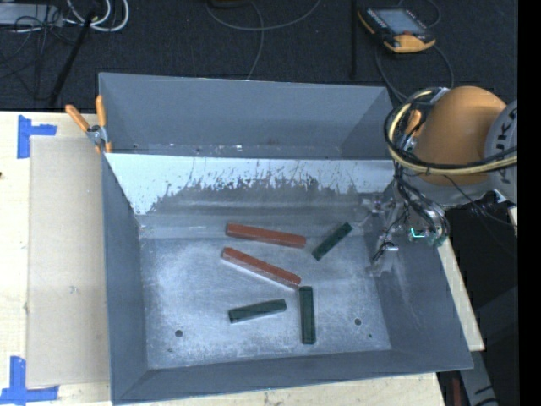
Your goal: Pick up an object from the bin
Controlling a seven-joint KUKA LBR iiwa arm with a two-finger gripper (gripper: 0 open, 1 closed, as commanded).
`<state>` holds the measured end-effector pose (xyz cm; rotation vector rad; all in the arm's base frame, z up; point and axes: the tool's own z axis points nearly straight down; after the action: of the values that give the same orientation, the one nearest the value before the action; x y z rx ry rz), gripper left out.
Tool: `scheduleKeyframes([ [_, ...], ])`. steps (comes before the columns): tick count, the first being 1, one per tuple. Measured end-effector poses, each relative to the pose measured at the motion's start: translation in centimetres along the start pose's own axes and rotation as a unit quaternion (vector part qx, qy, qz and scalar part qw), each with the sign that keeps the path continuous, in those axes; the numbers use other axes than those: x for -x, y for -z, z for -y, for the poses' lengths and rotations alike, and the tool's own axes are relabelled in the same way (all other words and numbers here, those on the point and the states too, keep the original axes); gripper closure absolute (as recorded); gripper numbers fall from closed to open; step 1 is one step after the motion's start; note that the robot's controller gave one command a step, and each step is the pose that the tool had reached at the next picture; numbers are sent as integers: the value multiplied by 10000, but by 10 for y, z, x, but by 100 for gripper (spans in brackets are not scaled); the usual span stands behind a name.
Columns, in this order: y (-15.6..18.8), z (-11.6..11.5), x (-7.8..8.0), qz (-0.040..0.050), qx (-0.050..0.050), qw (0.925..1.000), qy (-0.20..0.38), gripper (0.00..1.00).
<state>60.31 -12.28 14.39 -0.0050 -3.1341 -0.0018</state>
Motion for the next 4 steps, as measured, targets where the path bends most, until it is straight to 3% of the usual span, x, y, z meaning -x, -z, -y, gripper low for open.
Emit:
scheduleKeyframes([
  [1,-76,-53,17,12,6,9932,1160,0],
  [2,-75,7,-22,19,-13,9638,2666,0],
  [3,-74,17,15,44,52,9397,3420,0],
  [4,-73,23,14,40,-10,9397,3421,100],
])
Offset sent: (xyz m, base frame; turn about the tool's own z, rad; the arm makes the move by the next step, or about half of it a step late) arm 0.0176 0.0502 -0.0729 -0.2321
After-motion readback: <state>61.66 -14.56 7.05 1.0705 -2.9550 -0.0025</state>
